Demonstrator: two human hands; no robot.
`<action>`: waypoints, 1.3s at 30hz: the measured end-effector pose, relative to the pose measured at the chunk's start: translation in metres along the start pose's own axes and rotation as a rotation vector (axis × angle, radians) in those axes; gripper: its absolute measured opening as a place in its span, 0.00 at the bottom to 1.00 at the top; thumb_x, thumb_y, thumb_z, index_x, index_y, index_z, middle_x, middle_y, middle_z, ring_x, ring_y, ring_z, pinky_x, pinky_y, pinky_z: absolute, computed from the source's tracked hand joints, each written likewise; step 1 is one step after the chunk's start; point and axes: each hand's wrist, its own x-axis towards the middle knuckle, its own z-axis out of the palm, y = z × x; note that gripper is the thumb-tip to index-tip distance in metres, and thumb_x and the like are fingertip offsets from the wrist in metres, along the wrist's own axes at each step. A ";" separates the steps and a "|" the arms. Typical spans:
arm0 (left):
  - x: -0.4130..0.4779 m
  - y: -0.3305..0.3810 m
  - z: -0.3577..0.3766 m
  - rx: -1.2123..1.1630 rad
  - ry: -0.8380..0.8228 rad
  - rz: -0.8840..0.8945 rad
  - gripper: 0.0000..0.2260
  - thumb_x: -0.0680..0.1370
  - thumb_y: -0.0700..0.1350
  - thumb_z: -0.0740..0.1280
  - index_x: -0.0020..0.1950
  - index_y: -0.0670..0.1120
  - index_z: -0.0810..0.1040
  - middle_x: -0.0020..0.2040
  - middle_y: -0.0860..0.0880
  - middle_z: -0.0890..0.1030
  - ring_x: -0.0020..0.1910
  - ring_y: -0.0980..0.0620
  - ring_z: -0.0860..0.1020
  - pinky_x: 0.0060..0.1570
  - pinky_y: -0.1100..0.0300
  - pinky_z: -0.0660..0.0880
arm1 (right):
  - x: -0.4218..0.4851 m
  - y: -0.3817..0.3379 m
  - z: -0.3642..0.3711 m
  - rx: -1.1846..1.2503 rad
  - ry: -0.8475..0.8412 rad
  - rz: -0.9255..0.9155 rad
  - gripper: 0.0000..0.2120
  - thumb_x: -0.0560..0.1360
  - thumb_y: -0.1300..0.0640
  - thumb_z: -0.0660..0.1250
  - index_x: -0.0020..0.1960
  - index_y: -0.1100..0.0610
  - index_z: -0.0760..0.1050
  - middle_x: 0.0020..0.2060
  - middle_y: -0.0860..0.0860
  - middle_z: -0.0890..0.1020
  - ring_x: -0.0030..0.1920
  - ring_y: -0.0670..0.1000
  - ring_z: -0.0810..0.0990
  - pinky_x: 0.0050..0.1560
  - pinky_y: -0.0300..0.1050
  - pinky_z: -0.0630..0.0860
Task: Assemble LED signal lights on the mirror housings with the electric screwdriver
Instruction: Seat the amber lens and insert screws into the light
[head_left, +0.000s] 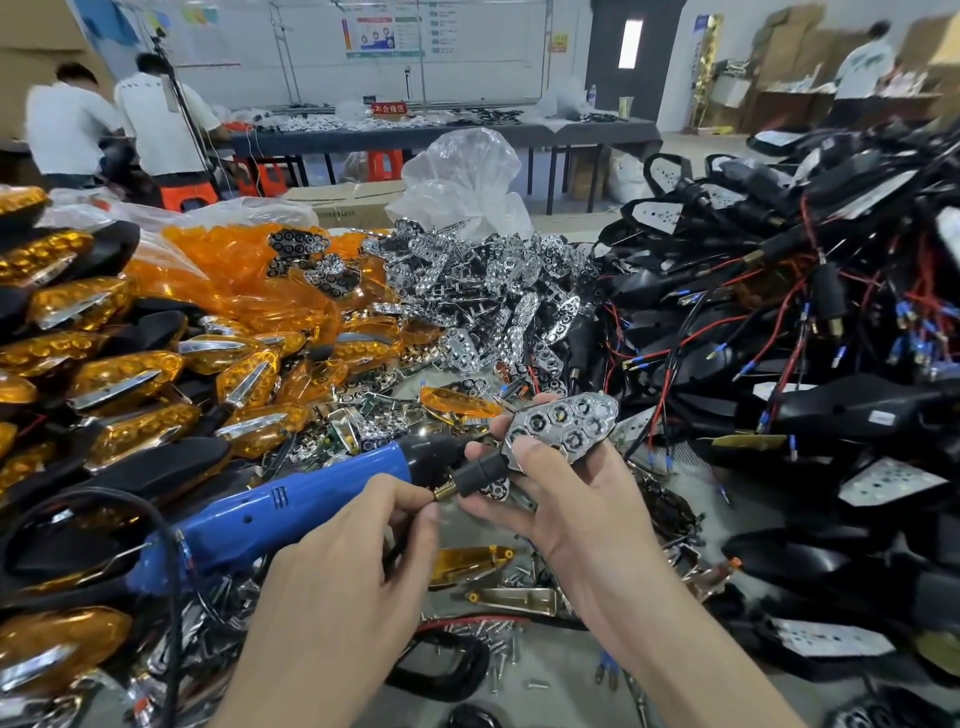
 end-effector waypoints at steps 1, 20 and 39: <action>0.000 0.000 -0.001 -0.001 -0.001 -0.002 0.09 0.76 0.61 0.57 0.44 0.59 0.73 0.37 0.70 0.73 0.34 0.62 0.76 0.32 0.67 0.72 | 0.000 0.000 0.001 0.002 0.003 0.005 0.18 0.74 0.62 0.70 0.63 0.59 0.73 0.53 0.57 0.85 0.57 0.63 0.85 0.43 0.54 0.85; -0.003 0.001 -0.003 0.066 -0.161 -0.058 0.05 0.77 0.58 0.60 0.44 0.59 0.69 0.40 0.69 0.76 0.34 0.62 0.76 0.26 0.65 0.63 | 0.000 -0.017 -0.008 0.168 -0.014 0.202 0.17 0.84 0.46 0.52 0.61 0.50 0.77 0.58 0.59 0.84 0.57 0.63 0.84 0.46 0.59 0.83; -0.001 -0.011 -0.013 0.064 -0.189 -0.043 0.04 0.77 0.56 0.61 0.43 0.60 0.69 0.36 0.63 0.77 0.33 0.59 0.76 0.27 0.65 0.63 | 0.010 -0.018 -0.029 -0.216 0.085 0.073 0.17 0.66 0.56 0.72 0.54 0.49 0.85 0.51 0.60 0.71 0.45 0.59 0.72 0.43 0.56 0.85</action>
